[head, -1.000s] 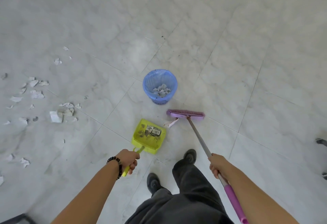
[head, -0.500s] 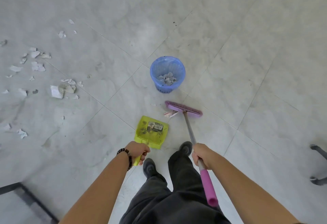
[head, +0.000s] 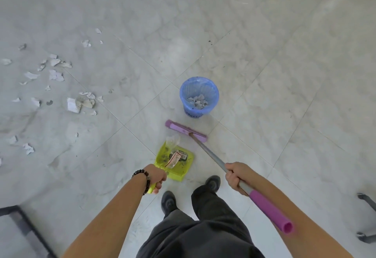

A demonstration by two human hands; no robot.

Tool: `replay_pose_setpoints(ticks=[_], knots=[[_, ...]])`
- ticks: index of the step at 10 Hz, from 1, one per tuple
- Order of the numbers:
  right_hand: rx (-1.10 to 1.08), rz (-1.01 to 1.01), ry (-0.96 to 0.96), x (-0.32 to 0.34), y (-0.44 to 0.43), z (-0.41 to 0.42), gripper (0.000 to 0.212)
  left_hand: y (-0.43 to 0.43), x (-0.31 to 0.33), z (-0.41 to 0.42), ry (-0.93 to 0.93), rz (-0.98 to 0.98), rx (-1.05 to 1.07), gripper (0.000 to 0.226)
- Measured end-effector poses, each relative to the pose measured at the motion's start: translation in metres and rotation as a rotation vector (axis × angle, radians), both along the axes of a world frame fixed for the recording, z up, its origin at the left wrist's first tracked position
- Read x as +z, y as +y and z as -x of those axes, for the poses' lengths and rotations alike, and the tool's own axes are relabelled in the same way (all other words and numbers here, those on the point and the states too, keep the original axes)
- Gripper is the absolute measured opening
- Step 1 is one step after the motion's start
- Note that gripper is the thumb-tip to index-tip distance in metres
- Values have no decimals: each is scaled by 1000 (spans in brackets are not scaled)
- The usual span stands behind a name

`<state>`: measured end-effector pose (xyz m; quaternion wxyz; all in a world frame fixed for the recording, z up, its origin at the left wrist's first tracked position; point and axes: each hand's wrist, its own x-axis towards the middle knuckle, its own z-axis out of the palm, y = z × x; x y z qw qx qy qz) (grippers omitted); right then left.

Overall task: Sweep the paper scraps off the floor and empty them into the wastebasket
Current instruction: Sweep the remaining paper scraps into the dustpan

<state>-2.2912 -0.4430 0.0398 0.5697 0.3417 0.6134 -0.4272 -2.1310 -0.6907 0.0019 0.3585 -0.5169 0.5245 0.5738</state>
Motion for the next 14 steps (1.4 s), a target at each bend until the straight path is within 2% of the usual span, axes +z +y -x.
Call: replay_pose_setpoints(ticks=[1,2,3,4,5,6,7,8,9,10,11,14], knots=[[158,10,162,-19,-31,6,31,-9,7,-10,29,-34,113,8],[244,-32,189,-40,-53,5,29,-15,8,-26,51,-115,273,20],[391,-82,175,-52,-63,-5,32,-18,5,-42,15,-179,398,20],[643,-103,227,-51,-45,-36,26,-18,1,-51,9,-300,543,17],[582,-129,3,-39,-15,-54,13,-12,-3,-50,16,-389,668,18],[448,-59,-154,-19,12,-50,11,-4,-3,-43,25,-444,737,14],[320,-16,-232,-14,19,-44,9,-1,0,-38,45,-498,726,7],[36,-10,-303,-12,13,-47,9,-2,6,-41,39,-459,731,5],[-197,113,-308,-2,16,-45,3,-1,11,-44,35,-382,674,12],[-437,236,-290,19,26,-45,20,5,20,-40,72,-326,622,14],[-541,287,-220,34,36,-48,26,13,34,-32,149,-265,611,11],[-588,288,-50,33,59,-31,16,24,81,-17,384,-70,462,5]])
